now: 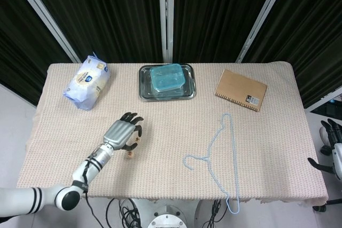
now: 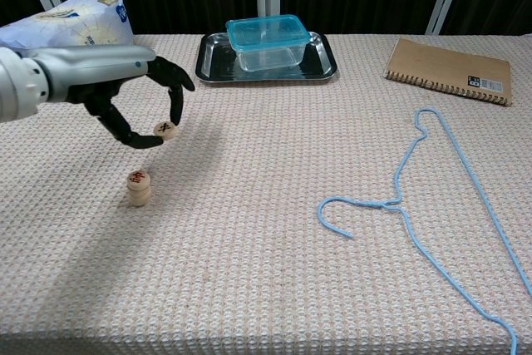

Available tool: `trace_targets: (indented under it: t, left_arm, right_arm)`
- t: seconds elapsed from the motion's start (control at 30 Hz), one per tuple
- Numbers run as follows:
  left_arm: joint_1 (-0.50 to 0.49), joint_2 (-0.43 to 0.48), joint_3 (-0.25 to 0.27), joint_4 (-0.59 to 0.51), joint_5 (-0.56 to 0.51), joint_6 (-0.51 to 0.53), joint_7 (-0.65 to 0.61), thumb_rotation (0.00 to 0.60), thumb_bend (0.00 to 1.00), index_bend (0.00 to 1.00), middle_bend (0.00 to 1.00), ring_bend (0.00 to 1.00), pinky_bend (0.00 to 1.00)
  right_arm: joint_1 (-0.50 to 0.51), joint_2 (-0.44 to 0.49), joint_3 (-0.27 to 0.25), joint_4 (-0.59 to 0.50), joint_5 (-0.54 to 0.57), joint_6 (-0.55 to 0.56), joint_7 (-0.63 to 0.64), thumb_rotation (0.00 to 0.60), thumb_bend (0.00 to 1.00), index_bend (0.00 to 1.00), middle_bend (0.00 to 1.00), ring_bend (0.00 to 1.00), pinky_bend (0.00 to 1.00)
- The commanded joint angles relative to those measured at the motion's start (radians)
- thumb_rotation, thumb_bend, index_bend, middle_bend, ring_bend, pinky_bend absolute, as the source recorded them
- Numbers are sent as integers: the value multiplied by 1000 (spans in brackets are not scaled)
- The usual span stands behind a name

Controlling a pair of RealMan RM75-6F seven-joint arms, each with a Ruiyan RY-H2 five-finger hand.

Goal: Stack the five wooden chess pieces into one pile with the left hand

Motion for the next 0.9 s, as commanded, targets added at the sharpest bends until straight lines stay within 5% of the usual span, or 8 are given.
trace_targets:
  t: [0.03, 0.43, 0.9]
  left_arm:
    - [42, 72, 50, -111, 18, 50, 40, 600, 305, 475, 128, 0, 0]
    - [82, 26, 111, -113, 53, 112, 114, 600, 306, 475, 129, 0, 0]
    - [86, -21, 106, -81, 45, 106, 122, 600, 305, 465, 129, 0, 0]
  right_arm:
    - [-1, -2, -2, -5, -6, 5, -8, 600, 74, 0, 0, 0, 0]
    - [-4, -1, -5, -9, -13, 12, -5, 600, 73, 0, 0, 0, 0]
    - [-15, 11, -6, -3, -25, 31, 36, 600, 73, 0, 0, 0, 0]
